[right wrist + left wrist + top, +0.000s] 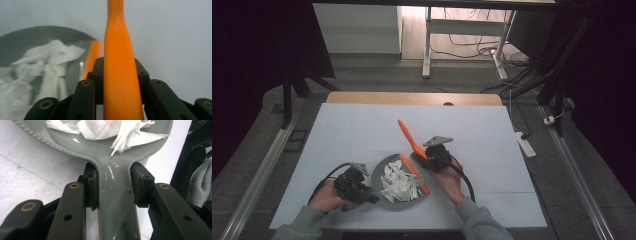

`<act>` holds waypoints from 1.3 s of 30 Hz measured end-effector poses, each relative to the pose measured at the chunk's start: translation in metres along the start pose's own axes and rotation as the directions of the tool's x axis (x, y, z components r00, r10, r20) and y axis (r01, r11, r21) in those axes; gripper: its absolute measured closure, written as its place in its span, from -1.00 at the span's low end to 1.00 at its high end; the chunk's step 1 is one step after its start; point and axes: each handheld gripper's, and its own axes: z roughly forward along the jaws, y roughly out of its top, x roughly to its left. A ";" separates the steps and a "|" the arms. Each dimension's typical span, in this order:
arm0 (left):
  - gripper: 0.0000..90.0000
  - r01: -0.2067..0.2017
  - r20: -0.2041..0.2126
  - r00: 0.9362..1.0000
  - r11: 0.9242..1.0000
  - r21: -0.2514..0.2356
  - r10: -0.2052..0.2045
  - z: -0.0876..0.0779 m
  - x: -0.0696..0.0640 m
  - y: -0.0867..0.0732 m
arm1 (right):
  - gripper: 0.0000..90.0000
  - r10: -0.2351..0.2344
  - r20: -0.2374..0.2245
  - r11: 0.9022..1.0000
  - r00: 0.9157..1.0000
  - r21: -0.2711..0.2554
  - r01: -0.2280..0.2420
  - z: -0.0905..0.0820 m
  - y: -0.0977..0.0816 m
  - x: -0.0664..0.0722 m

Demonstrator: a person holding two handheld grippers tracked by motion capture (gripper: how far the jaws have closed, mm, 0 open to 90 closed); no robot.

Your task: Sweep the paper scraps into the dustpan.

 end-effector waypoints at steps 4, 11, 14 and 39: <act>0.37 0.000 -0.001 1.000 1.000 0.003 0.000 0.000 0.000 0.000 | 0.57 -0.010 -0.028 1.000 1.000 -0.002 0.010 0.002 0.001 0.017; 0.37 0.000 -0.003 1.000 1.000 0.002 0.000 0.000 0.000 0.000 | 0.57 -0.033 -0.160 0.999 0.987 -0.019 0.030 0.003 0.007 0.048; 0.37 0.001 -0.001 1.000 1.000 0.000 -0.001 0.000 0.000 0.000 | 0.57 -0.084 -0.177 0.996 0.981 -0.034 0.079 0.001 0.010 0.061; 0.37 -0.015 -0.021 1.000 0.999 -0.051 0.014 -0.001 -0.001 -0.005 | 0.57 -0.034 -0.080 0.990 0.996 -0.138 0.022 -0.038 0.018 0.021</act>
